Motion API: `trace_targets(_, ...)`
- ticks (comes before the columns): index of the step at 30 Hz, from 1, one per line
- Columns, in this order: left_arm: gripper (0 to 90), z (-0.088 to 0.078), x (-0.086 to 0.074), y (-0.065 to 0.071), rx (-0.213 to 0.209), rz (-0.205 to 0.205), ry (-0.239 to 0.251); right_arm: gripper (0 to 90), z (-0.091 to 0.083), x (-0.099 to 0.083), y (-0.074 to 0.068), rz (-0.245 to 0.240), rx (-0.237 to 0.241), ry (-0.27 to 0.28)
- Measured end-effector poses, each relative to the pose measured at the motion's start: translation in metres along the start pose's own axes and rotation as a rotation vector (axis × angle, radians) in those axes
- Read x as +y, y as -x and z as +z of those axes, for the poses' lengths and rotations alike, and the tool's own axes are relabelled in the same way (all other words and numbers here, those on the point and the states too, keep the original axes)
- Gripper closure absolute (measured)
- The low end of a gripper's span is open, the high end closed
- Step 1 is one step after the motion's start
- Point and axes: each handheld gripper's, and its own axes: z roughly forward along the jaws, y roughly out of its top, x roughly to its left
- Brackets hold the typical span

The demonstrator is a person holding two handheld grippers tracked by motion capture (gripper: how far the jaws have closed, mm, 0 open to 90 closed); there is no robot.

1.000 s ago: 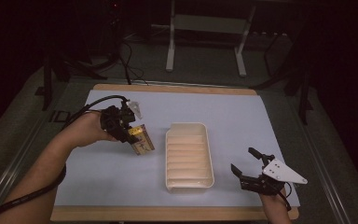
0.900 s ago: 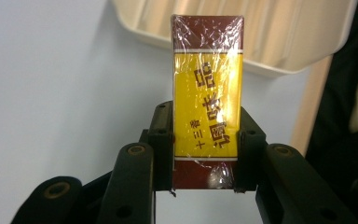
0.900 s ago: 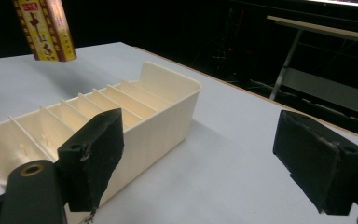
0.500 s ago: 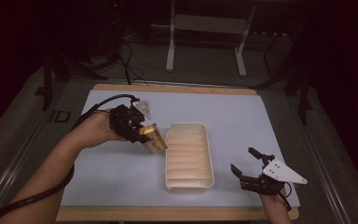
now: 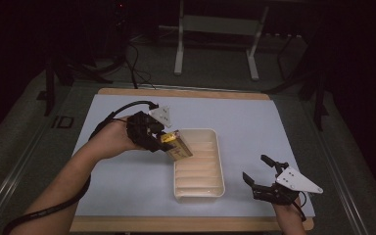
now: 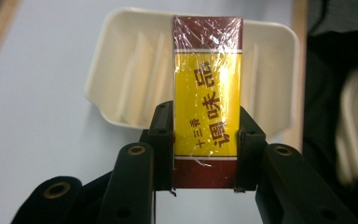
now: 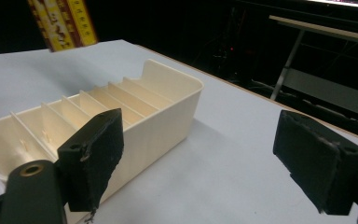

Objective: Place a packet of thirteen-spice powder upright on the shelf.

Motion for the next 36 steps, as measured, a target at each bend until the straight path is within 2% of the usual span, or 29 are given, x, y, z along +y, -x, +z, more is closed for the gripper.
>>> trace_targets(1,67.9,0.001,0.0,0.001,0.015,0.003,0.02,16.2,0.0,0.0,0.0,0.0,-0.001,0.0)
trace_targets(5,67.9,0.007,0.0,0.003,-0.01,0.004,0.069,16.2,0.0,0.0,0.0,-0.001,0.002,0.0)
trace_targets(6,67.9,0.009,0.0,0.005,0.0,0.015,0.081,16.1,0.0,0.0,0.0,-0.001,0.002,0.0)
trace_targets(8,67.9,0.015,0.0,0.007,-0.02,0.022,0.088,16.2,0.0,0.0,0.0,-0.001,0.002,0.001)
trace_targets(9,67.9,0.018,0.0,0.009,-0.006,0.03,0.098,16.2,0.0,0.0,0.0,-0.001,0.002,0.001)
trace_targets(11,67.9,0.023,-0.001,0.01,-0.025,0.03,0.095,16.1,0.0,0.0,0.0,0.0,0.002,0.001)
trace_targets(12,67.9,0.027,-0.002,0.011,-0.004,0.035,0.108,16.2,0.0,0.0,0.0,0.0,0.002,0.001)
trace_targets(13,67.9,0.029,-0.003,0.01,-0.024,0.031,0.101,16.2,0.0,0.0,0.0,0.0,0.002,0.0)
trace_targets(15,67.9,0.031,-0.004,0.011,-0.022,0.034,0.119,16.2,0.0,0.0,0.0,-0.003,0.004,0.001)
trace_targets(16,67.9,0.032,-0.004,0.012,-0.041,0.036,0.12,16.2,0.0,0.0,0.0,-0.003,0.004,0.001)
trace_targets(17,67.9,0.033,-0.004,0.013,-0.037,0.048,0.126,16.2,0.0,0.0,0.0,-0.002,0.005,0.0)
trace_targets(18,67.9,0.033,-0.004,0.013,-0.048,0.041,0.133,16.2,0.001,0.0,0.0,-0.001,0.006,-0.002)
trace_targets(19,67.9,0.035,-0.003,0.013,-0.052,0.045,0.127,16.2,0.001,-0.001,0.0,0.001,0.007,-0.004)
trace_targets(20,67.9,0.036,-0.003,0.015,-0.033,0.057,0.121,16.2,0.001,-0.001,0.0,0.0,0.008,-0.005)
trace_targets(22,67.9,0.041,-0.004,0.015,-0.054,0.057,0.103,16.2,0.001,-0.001,0.0,-0.003,0.011,-0.005)
trace_targets(23,67.9,0.043,-0.005,0.015,-0.048,0.056,0.108,16.2,0.001,0.0,0.0,-0.002,0.011,-0.005)
trace_targets(24,67.9,0.046,-0.006,0.014,-0.069,0.048,0.101,16.2,0.001,0.0,0.0,-0.002,0.011,-0.005)
trace_targets(29,67.9,0.054,-0.01,0.012,-0.083,0.036,0.095,16.2,0.001,-0.001,0.0,-0.003,0.011,-0.005)
trace_targets(36,67.9,0.06,-0.009,0.014,-0.094,0.052,0.068,16.2,0.002,-0.001,0.0,-0.005,0.013,-0.006)
